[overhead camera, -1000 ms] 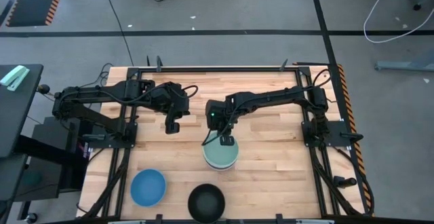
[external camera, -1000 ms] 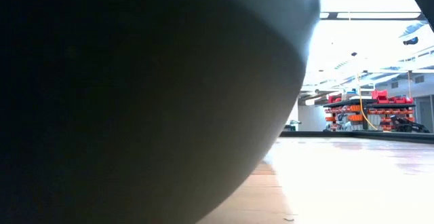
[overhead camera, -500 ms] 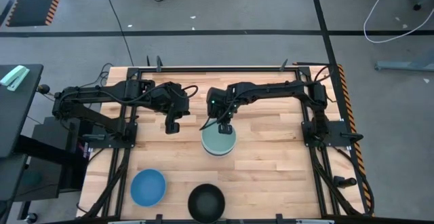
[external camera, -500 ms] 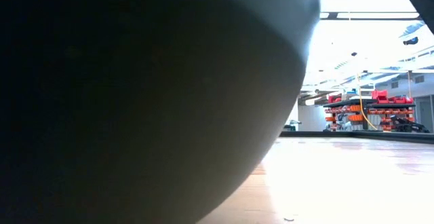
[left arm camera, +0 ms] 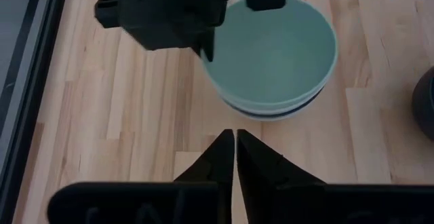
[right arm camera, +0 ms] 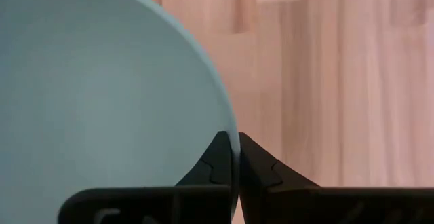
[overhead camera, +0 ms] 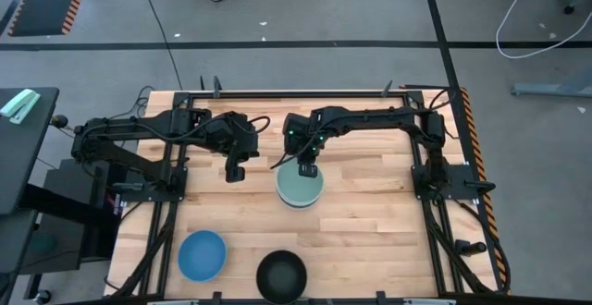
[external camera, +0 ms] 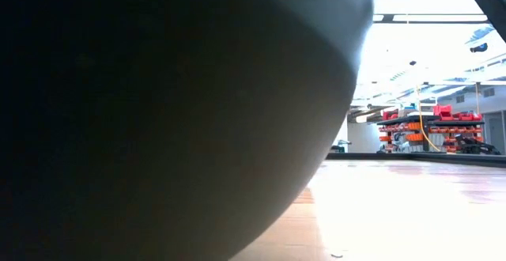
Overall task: Nest bowls inside each other
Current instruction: Stack the green bowl on top of the white bowl, then stack the blue bowl on top of the green bowl
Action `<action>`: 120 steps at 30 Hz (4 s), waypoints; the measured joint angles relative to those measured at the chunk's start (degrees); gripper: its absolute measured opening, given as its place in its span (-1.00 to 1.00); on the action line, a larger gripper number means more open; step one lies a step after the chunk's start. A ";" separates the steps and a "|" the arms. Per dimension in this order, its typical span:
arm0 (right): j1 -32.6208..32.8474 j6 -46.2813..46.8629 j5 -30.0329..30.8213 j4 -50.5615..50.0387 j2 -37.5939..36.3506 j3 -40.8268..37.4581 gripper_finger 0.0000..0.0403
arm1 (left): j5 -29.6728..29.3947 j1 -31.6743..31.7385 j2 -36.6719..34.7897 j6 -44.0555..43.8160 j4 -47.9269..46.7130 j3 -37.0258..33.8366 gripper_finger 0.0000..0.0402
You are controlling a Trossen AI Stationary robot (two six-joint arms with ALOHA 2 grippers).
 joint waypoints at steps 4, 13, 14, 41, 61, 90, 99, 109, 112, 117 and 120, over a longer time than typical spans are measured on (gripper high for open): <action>1.07 0.54 -0.40 -2.95 0.11 1.31 -0.97 | 0.00 0.00 0.00 0.00 0.00 0.00 -0.92; 1.90 0.90 -0.33 -3.41 0.13 2.10 -0.95 | 0.00 0.01 0.00 -0.07 0.02 0.00 -0.90; 1.90 0.96 -0.28 -3.31 0.13 2.10 -0.92 | 0.00 0.01 0.00 -0.08 0.01 0.00 -0.89; 3.01 5.04 1.34 -4.67 -3.54 3.11 -0.54 | 0.02 0.00 -0.02 -1.09 -0.09 0.00 -0.89; 14.90 10.48 14.62 -8.61 -19.80 3.34 -0.54 | 7.59 -7.16 -0.15 -25.19 -9.87 -12.16 -0.87; 36.75 28.41 29.44 1.97 -28.96 -14.97 -0.54 | -2.12 -46.31 0.68 -77.45 -6.59 -15.89 -0.92; 40.60 29.38 33.09 3.03 -28.63 -15.06 -0.54 | -2.38 -50.54 4.77 -84.96 -6.47 -15.89 -0.84; 40.91 27.88 33.73 3.35 -28.63 -15.06 -0.54 | -2.40 -50.45 6.74 -88.18 -7.86 -15.89 -0.88; 40.89 27.87 33.71 3.35 -28.63 -15.06 -0.54 | -2.38 -50.45 6.74 -89.75 -10.39 -15.89 -0.87; 40.89 27.85 33.71 3.40 -28.63 -15.06 -0.54 | -2.03 -50.45 6.74 -90.53 -12.20 -15.89 -0.78; 40.89 27.86 33.70 3.44 -28.63 -15.06 -0.54 | -1.50 -50.57 6.74 -90.58 -11.97 -15.89 -0.72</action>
